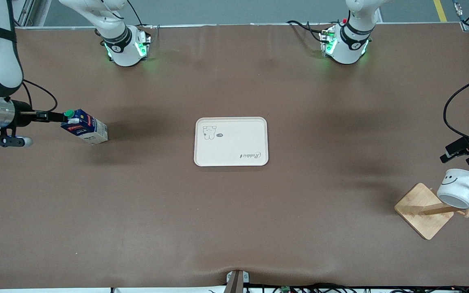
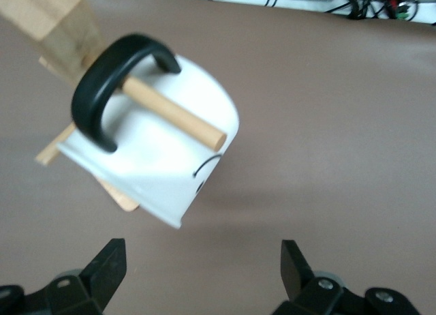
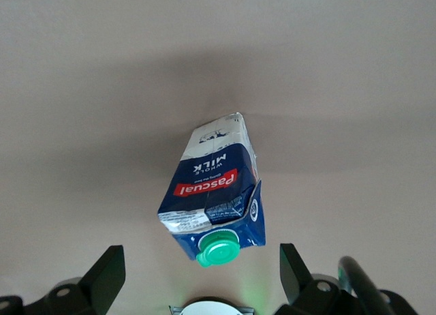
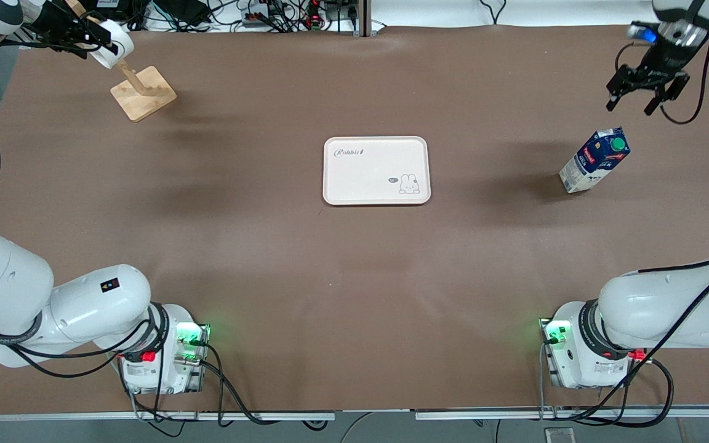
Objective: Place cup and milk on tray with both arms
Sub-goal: 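Close the right gripper on the milk carton while the left gripper grasps the mug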
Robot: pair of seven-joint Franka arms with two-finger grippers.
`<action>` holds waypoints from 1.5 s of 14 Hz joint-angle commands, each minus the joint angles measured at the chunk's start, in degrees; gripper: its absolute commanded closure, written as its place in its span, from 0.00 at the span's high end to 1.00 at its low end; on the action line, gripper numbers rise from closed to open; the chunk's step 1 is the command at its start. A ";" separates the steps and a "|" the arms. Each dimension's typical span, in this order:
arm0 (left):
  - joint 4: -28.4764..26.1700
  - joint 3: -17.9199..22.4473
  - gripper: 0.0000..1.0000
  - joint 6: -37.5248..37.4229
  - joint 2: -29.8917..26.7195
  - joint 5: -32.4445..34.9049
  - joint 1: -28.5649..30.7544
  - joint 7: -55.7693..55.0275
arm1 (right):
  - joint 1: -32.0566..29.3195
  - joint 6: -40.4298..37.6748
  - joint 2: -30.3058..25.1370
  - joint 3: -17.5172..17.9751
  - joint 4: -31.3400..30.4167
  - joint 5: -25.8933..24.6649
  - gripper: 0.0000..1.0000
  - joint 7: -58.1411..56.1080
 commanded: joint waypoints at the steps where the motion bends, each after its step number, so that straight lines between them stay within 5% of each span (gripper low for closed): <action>1: -0.22 -0.42 1.00 2.65 0.80 -2.62 0.87 5.43 | -0.48 3.35 -3.38 0.68 -5.07 -0.19 1.00 -1.00; 5: -0.22 -0.42 1.00 4.76 1.33 -4.55 0.87 9.65 | 1.10 8.37 -3.55 0.77 -9.38 -0.27 1.00 -3.54; 9: -0.30 -0.42 0.89 5.56 2.12 -8.50 1.66 12.64 | 0.75 11.88 -3.47 0.69 -11.85 -0.80 1.00 -7.05; 21: -0.04 -0.68 0.28 6.79 4.32 -12.73 2.28 18.28 | -0.39 16.89 -3.02 0.69 -15.79 -2.03 1.00 -9.79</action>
